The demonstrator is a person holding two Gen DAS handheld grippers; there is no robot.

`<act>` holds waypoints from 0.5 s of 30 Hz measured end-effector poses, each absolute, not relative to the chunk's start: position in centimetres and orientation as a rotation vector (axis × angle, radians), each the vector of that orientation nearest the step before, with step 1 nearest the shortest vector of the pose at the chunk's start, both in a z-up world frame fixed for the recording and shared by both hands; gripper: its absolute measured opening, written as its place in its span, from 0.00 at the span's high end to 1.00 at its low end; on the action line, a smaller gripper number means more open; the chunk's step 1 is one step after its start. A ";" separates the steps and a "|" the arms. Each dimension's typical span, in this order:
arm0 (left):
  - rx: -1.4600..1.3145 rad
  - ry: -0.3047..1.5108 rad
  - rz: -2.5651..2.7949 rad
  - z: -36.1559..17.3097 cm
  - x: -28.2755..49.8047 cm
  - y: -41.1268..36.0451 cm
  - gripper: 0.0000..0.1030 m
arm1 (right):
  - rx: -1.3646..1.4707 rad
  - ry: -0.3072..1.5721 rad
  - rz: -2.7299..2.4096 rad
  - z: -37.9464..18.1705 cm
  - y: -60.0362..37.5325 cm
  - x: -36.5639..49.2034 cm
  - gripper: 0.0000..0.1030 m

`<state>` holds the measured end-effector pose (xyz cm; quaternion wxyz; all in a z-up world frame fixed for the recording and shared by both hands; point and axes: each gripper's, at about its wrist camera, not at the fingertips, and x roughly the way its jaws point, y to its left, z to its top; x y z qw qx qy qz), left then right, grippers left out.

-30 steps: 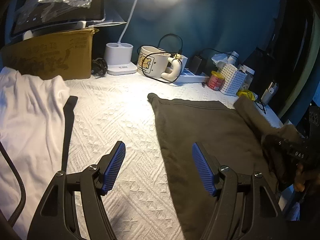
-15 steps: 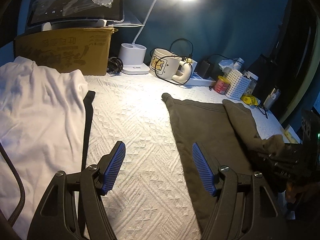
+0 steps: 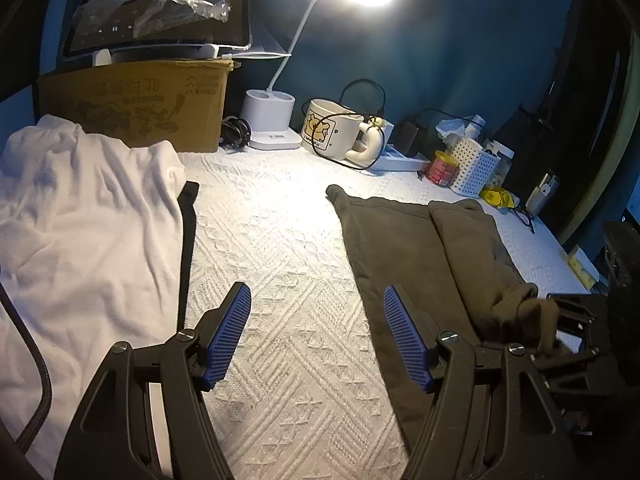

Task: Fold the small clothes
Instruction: 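Grasp the shirt side with the right gripper and fold it over the other half, then open the right gripper and withdraw both grippers from the folded shirt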

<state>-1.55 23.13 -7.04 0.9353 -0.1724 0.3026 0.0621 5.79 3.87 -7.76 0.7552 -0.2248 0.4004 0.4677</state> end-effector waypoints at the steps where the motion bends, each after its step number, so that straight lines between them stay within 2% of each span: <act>1: -0.350 0.617 0.128 -7.0 -1.7 23.1 0.33 | -0.492 0.878 1.042 -7.6 4.1 5.2 0.50; 3: -0.345 0.618 0.135 -6.8 -2.0 23.2 0.33 | -0.481 0.886 1.092 -7.3 4.3 4.1 0.45; 7: -0.341 0.620 0.150 -6.6 -2.6 23.4 0.33 | -0.447 0.904 1.235 -6.8 4.8 1.9 0.45; 15: -0.303 0.623 0.154 -5.5 -2.7 22.4 0.33 | -0.379 0.844 1.208 -4.9 2.6 2.1 0.45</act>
